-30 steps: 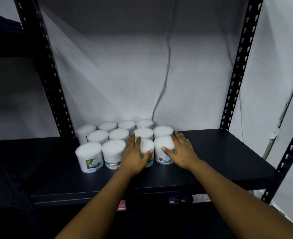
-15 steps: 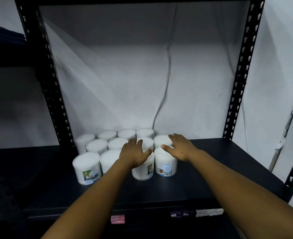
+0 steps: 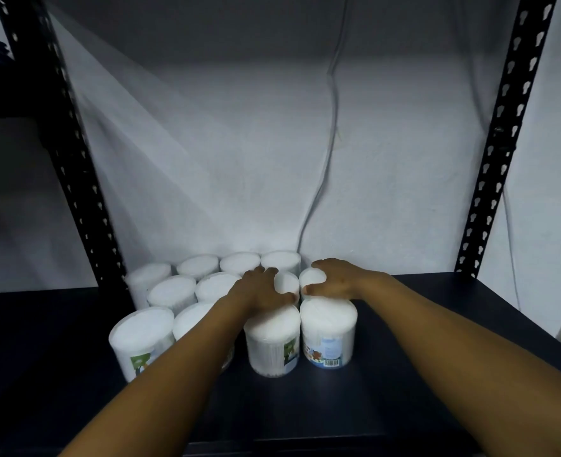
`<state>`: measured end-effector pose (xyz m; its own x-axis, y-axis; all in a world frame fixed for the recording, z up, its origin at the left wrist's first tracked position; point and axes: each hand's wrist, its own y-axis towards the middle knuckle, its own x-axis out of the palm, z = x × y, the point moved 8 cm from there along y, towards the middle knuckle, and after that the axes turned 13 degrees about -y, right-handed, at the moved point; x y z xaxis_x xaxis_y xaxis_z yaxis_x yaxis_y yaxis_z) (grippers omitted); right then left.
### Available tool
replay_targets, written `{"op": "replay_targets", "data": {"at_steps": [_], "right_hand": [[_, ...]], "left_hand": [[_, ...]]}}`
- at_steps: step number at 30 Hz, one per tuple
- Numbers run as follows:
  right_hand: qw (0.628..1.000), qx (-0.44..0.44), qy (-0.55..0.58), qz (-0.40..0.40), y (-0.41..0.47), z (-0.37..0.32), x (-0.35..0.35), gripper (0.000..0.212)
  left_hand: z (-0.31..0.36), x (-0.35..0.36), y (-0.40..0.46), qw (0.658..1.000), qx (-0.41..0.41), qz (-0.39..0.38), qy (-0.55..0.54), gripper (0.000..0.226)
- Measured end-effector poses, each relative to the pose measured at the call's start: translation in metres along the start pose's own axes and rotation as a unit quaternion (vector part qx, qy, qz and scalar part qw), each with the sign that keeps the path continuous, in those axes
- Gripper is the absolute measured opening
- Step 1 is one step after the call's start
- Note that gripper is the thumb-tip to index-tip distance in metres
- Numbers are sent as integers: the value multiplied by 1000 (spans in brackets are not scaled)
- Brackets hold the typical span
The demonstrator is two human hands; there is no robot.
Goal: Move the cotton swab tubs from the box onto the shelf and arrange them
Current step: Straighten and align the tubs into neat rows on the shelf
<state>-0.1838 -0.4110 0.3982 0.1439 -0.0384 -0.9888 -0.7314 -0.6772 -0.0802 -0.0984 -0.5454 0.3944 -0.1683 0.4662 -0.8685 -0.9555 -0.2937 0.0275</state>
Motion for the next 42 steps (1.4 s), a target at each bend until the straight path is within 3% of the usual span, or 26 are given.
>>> {"op": "replay_targets", "data": {"at_steps": [10,23,33,42], "right_hand": [[1000,-6,2,-3,14,1,0,74],[988,-27,88,121,-2,12,-19,67],[979,-16,101,179,-14,38,-50,72],[984,25,67,166,-50,92,-64,66]], "left_hand": [[0,4,14,1000,-8,-5,3,76],[4,-6,8,997,24,50,-61,78],[43,-26,6,987,86,108,-78,72],[98,-9,9,985,119,93,-86,75]]}}
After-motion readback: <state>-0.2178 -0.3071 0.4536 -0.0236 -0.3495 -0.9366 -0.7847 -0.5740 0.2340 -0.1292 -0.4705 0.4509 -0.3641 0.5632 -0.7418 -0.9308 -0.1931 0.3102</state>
